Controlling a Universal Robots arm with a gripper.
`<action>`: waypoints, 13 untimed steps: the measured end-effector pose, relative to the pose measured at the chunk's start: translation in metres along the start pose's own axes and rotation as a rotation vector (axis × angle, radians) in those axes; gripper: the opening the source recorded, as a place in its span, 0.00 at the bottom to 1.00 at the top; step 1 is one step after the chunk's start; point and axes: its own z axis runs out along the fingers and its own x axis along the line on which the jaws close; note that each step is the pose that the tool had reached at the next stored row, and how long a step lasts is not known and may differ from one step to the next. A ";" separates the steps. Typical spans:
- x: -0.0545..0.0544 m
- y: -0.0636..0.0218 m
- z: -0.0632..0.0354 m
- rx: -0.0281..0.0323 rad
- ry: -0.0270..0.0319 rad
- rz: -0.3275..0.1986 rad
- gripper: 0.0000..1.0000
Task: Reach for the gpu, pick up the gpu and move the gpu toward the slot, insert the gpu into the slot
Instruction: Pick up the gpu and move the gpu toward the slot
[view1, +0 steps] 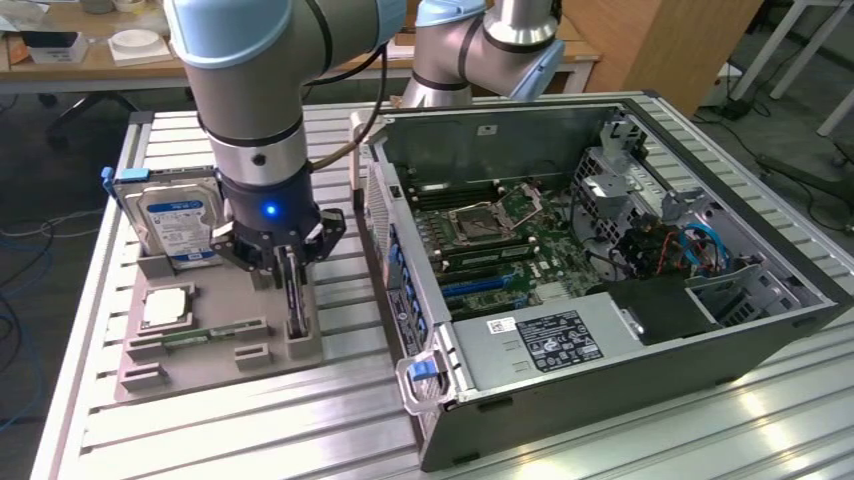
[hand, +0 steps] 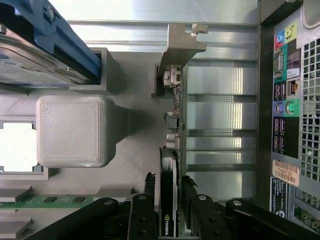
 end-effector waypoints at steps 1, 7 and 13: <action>0.000 -0.0003 0.0001 -0.0003 0.0002 -0.007 0.34; 0.000 -0.0006 0.0000 -0.0004 0.0008 -0.016 0.34; -0.001 -0.0006 0.0001 -0.0005 0.0008 -0.016 0.34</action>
